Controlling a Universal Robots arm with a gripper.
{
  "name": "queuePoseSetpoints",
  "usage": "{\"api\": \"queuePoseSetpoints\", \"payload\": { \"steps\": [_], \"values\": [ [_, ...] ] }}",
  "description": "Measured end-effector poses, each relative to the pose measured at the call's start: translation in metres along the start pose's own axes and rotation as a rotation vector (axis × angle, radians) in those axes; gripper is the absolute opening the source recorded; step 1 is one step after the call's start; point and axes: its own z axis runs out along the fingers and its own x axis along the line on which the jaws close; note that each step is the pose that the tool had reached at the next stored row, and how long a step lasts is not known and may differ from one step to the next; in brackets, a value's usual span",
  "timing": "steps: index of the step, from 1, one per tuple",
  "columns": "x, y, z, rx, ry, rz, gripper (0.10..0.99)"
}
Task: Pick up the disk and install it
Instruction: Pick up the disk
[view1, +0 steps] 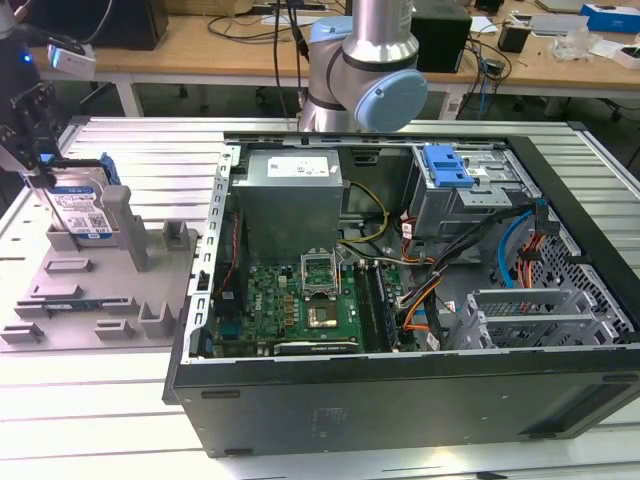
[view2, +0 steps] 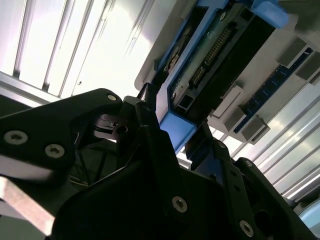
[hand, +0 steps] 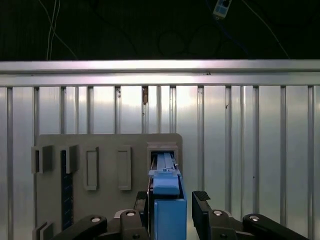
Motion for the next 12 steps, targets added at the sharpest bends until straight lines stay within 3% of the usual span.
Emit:
{"api": "queuePoseSetpoints", "payload": {
  "steps": [4, 5, 6, 12],
  "values": [
    [0.0, 0.0, 0.001, 0.0, -0.0002, 0.0, 0.482],
    [0.0, 0.0, 0.0011, 0.0, -0.0004, 0.0, 0.467],
    [-0.0001, 0.0, 0.0013, 0.0, -0.0008, 0.0, 0.392],
    [0.0005, -0.0001, 0.0024, 0.0, -0.0026, 0.0, 0.392]
  ]
}}
